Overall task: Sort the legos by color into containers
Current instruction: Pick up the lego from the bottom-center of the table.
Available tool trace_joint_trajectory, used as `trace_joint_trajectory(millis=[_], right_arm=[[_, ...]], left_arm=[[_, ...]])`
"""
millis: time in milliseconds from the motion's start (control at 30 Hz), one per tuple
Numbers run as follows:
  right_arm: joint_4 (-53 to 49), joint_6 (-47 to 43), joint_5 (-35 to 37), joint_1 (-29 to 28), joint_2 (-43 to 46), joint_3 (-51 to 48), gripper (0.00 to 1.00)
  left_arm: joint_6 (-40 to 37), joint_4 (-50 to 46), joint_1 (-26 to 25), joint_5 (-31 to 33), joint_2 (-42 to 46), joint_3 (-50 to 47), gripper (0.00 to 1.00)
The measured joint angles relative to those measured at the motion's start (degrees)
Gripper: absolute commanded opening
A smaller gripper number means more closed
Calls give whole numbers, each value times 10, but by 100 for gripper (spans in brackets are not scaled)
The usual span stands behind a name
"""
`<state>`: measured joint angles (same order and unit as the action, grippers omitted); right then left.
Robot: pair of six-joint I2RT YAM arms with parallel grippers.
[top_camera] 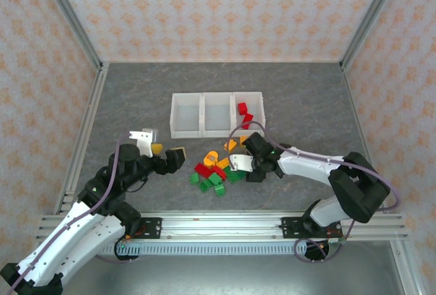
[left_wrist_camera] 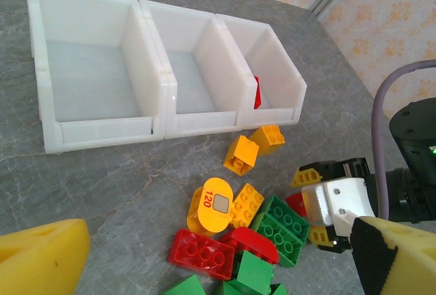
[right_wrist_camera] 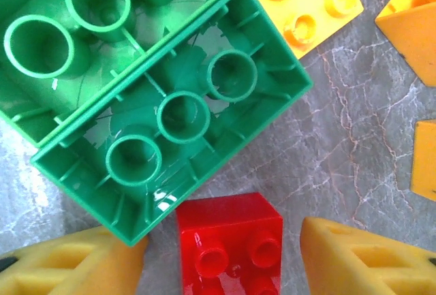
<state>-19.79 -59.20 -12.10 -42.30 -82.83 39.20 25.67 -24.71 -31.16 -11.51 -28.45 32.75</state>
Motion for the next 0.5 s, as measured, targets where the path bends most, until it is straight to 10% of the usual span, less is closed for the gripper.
trace_joint_trajectory(millis=[167, 500], right_arm=[[-32, 0, -14, 1, -14, 14, 32], [-60, 23, -3, 9, 23, 35, 25]], left_arm=[[0, 0, 0, 0, 6, 0, 99], [0, 0, 0, 2, 11, 0, 99]])
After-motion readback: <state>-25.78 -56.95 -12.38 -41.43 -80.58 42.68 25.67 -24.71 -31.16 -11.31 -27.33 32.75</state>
